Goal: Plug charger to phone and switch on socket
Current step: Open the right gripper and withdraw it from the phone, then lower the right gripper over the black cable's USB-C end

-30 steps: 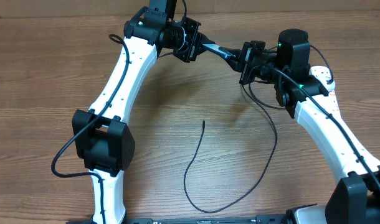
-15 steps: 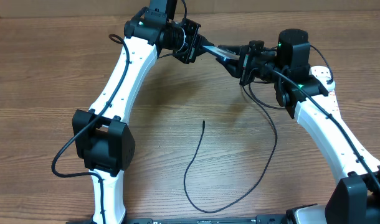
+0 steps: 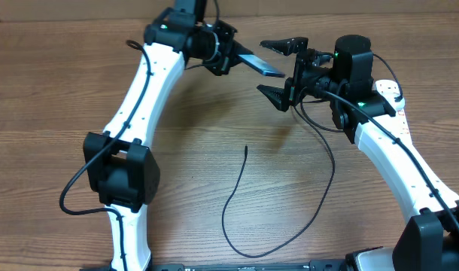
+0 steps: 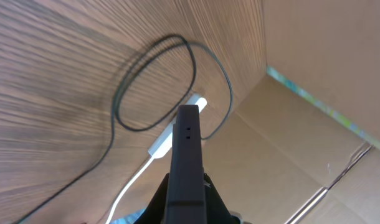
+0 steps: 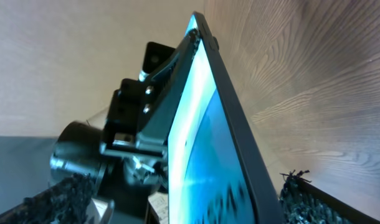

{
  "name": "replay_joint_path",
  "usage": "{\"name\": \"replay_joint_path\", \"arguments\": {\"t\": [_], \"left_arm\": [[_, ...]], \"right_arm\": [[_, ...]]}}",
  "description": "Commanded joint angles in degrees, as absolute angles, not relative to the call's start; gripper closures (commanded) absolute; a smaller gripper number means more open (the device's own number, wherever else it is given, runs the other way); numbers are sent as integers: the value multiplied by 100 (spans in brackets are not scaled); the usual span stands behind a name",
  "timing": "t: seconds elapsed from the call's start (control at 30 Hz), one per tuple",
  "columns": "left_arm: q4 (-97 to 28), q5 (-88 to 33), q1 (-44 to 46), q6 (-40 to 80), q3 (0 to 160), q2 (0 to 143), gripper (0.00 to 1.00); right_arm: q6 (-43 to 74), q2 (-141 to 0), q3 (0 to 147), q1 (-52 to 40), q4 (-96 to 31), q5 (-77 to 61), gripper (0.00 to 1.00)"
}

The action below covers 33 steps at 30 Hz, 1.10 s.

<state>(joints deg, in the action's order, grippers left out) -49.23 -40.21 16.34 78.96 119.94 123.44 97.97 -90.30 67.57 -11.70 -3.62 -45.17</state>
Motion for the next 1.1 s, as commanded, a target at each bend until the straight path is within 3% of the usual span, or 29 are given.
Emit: {"name": "replay_joint_path", "arguments": {"t": [0.0, 0.27, 0.63, 0.83, 1.07], "left_arm": [[-5164, -4261, 1194, 7269, 12092, 12147, 96], [-5918, -4619, 517, 5933, 12092, 12147, 96], [-6862, -4807, -183, 4123, 12092, 12149, 96], [-6943, -5140, -427, 3385, 12092, 12147, 96], [-6958, -5256, -523, 3124, 12092, 12149, 95]], "right_arm": [[9236, -8958, 6866, -1094, -325, -4731, 0], [8272, -8958, 6866, -766, -329, -5192, 0], [5843, -8960, 6866, -705, -899, -5339, 0], [4928, -8958, 6866, -718, -2462, -4250, 0], [4442, -8960, 6866, -1087, -3398, -2823, 0]]}}
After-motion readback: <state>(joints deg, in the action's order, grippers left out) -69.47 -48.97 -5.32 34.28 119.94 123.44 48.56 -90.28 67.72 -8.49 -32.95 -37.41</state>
